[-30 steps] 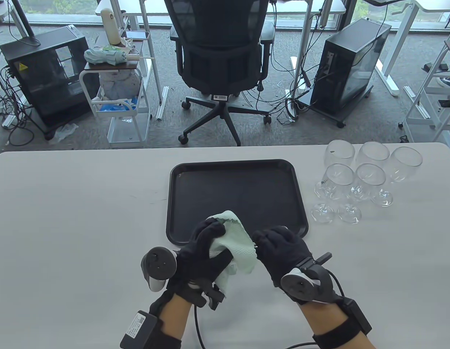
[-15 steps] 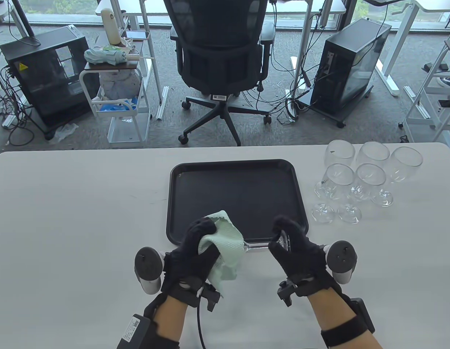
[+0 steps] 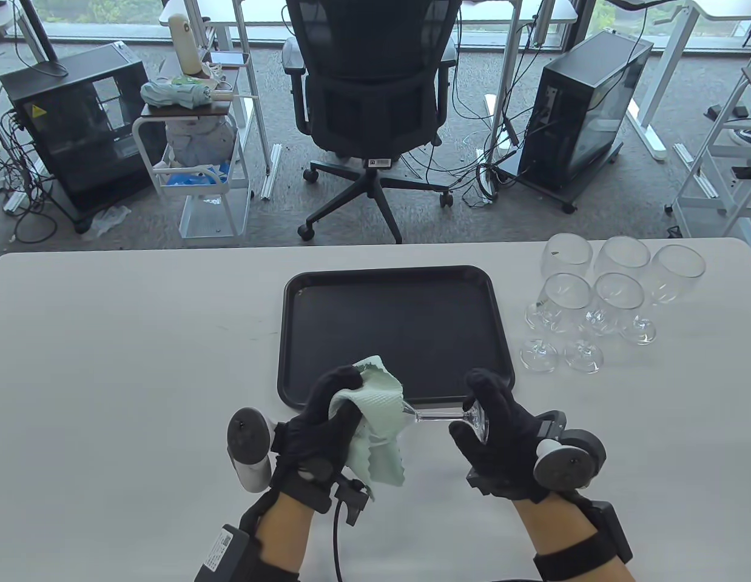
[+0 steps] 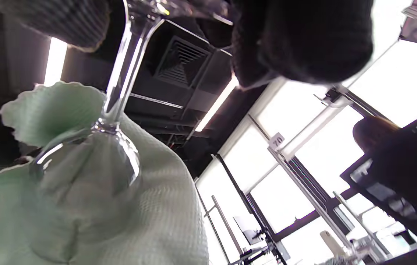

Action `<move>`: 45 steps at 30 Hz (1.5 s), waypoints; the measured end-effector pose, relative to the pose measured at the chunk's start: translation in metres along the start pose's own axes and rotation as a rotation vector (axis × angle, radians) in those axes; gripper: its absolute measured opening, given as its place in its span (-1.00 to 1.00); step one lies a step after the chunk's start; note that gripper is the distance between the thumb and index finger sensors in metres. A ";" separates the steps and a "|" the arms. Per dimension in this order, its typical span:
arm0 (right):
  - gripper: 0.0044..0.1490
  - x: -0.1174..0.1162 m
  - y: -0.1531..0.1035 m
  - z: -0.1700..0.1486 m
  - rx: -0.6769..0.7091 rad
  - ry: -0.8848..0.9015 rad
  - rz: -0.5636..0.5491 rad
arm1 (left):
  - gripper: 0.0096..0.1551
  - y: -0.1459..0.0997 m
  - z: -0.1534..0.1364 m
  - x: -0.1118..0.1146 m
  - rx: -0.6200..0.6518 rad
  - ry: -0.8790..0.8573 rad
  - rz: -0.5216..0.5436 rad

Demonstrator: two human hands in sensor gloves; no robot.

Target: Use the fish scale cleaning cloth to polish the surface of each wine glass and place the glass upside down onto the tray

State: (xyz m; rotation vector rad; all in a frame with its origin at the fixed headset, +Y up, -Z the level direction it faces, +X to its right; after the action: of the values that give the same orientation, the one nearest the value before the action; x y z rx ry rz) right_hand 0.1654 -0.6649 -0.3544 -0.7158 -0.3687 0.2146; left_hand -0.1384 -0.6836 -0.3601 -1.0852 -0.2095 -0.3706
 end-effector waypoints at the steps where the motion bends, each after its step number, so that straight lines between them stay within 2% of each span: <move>1: -0.04 -0.003 0.000 -0.007 -0.092 0.039 0.021 | -0.24 0.000 0.003 0.000 0.027 0.028 0.002; 3: -0.02 -0.015 -0.007 -0.023 -0.355 0.175 0.136 | -0.28 -0.002 0.009 -0.003 0.082 0.128 0.037; 4: -0.02 -0.016 -0.008 -0.021 -0.344 0.178 0.157 | -0.30 -0.003 0.009 -0.006 0.105 0.144 0.064; 6: 0.04 -0.011 -0.004 -0.014 -0.212 0.052 0.121 | -0.33 -0.002 0.004 -0.006 0.077 0.089 0.051; 7: 0.10 -0.008 -0.002 -0.007 -0.111 0.001 0.102 | -0.33 -0.002 0.003 -0.007 0.061 0.083 0.052; 8: 0.13 -0.007 -0.001 0.006 0.053 -0.056 0.096 | -0.33 -0.003 -0.001 -0.009 0.025 0.062 0.064; 10: 0.19 -0.003 -0.003 0.021 0.257 -0.189 0.056 | -0.33 -0.003 -0.008 -0.007 -0.018 -0.045 0.054; 11: 0.23 -0.002 -0.004 0.028 0.338 -0.240 0.037 | -0.33 -0.004 -0.010 -0.006 -0.047 -0.073 0.042; 12: 0.22 -0.002 -0.004 0.029 0.333 -0.230 0.032 | -0.33 -0.004 -0.010 -0.006 -0.046 -0.080 0.042; 15: 0.06 -0.002 -0.002 0.023 0.203 -0.097 0.008 | -0.31 -0.003 0.001 -0.006 -0.008 -0.031 0.031; 16: -0.02 -0.001 0.000 0.015 0.101 -0.050 0.009 | -0.29 -0.003 0.004 -0.005 0.008 -0.007 0.038; 19: 0.03 -0.010 -0.001 -0.011 -0.255 0.127 0.117 | -0.28 -0.002 0.014 -0.004 0.099 0.083 0.037; 20: 0.03 -0.013 -0.003 -0.013 -0.292 0.168 0.163 | -0.29 -0.003 0.014 -0.005 0.106 0.125 0.051; 22: 0.09 -0.010 -0.002 -0.008 -0.194 0.067 0.131 | -0.31 -0.002 0.009 -0.006 0.093 0.091 0.047; 24: 0.16 -0.008 -0.001 0.008 0.049 -0.052 0.096 | -0.32 -0.003 0.003 -0.009 0.043 0.077 0.056; 26: 0.24 -0.003 -0.003 0.023 0.283 -0.202 0.059 | -0.32 -0.001 -0.005 -0.007 -0.010 -0.009 0.035; 27: 0.25 -0.002 -0.003 0.025 0.321 -0.221 0.039 | -0.32 -0.002 -0.008 -0.005 -0.040 -0.035 0.019; 28: 0.23 0.001 -0.002 0.024 0.311 -0.218 0.019 | -0.31 -0.001 -0.008 -0.002 -0.030 -0.072 0.003; 30: 0.12 0.002 -0.001 0.016 0.205 -0.115 0.003 | -0.30 -0.001 -0.006 0.000 -0.034 -0.030 0.026; 31: 0.02 0.001 -0.001 0.006 0.099 -0.054 0.011 | -0.29 -0.001 -0.005 0.002 -0.023 -0.007 0.013; 33: -0.02 -0.003 0.001 -0.014 -0.139 0.073 0.034 | -0.27 0.000 0.001 0.003 0.041 0.050 0.015; 34: -0.01 -0.009 -0.002 -0.024 -0.303 0.133 0.098 | -0.28 -0.001 0.003 0.003 0.052 0.084 0.028; 35: -0.01 -0.012 -0.005 -0.026 -0.356 0.166 0.153 | -0.28 -0.001 0.004 0.000 0.062 0.129 0.046; 36: 0.02 -0.013 -0.004 -0.023 -0.312 0.169 0.169 | -0.29 -0.001 0.002 -0.001 0.049 0.132 0.052; 37: 0.05 -0.011 -0.003 -0.020 -0.253 0.090 0.151 | -0.31 -0.001 0.000 -0.001 0.036 0.089 0.029; 41: 0.18 -0.004 -0.002 0.009 0.122 -0.110 0.073 | -0.32 -0.002 -0.010 -0.003 -0.028 -0.007 0.029; 43: 0.22 -0.003 -0.004 0.017 0.230 -0.144 0.052 | -0.32 -0.002 -0.012 -0.002 -0.049 -0.047 0.022; 45: 0.18 -0.001 -0.004 0.016 0.225 -0.147 0.026 | -0.32 -0.002 -0.009 0.001 -0.046 -0.033 0.018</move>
State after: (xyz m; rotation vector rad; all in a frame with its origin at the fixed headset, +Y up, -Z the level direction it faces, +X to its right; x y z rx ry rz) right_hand 0.1588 -0.6590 -0.3406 -0.4842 -0.4674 0.3289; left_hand -0.1387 -0.6924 -0.3625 -1.1386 -0.2214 -0.3425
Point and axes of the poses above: the tracker on the back of each hand, its own z axis roughly to the thumb side, its own y axis roughly from the wrist to the fingertips, x = y × z, the point moved 5 cm from there along y, roughly from the wrist to the fingertips, and after that the axes turned 11 degrees about -z, right-handed, at the moved point
